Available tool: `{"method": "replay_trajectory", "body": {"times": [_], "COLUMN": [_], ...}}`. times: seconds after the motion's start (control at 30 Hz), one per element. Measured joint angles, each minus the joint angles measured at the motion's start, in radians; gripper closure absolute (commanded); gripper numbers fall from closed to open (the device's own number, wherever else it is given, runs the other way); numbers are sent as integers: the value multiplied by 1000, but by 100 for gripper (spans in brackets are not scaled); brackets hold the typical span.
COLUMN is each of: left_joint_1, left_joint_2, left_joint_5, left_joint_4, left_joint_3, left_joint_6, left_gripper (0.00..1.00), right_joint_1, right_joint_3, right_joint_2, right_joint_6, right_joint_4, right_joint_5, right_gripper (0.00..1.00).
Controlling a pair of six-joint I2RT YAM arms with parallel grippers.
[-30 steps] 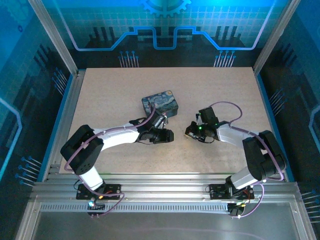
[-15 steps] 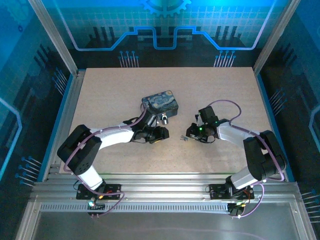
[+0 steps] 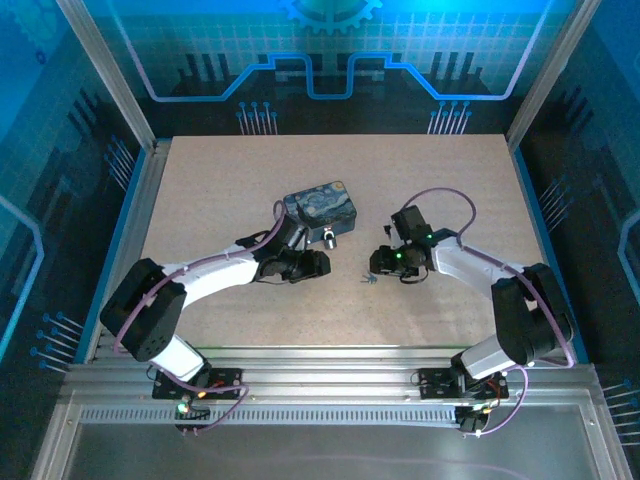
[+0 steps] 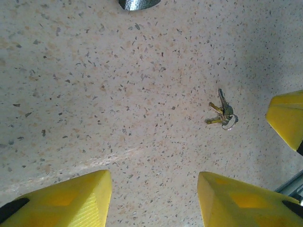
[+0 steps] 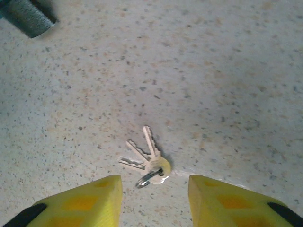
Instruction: Unlock a padlock with a key
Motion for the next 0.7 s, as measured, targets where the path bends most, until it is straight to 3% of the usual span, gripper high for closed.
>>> {"method": "replay_trajectory", "body": {"times": [0.27, 0.7], "left_joint_1": [0, 19], "left_joint_2": [-17, -45], "left_joint_5": [-19, -29], "left_joint_4": [-24, -38], "left_joint_3": [0, 0], "left_joint_6": [16, 34], "left_gripper": [48, 48], "right_joint_1": [62, 80], "right_joint_3": [59, 70], "right_joint_2": [111, 166], "right_joint_6": [-9, 8], "right_joint_4": [-29, -63], "right_joint_5": [52, 110], "right_gripper": [55, 75]}}
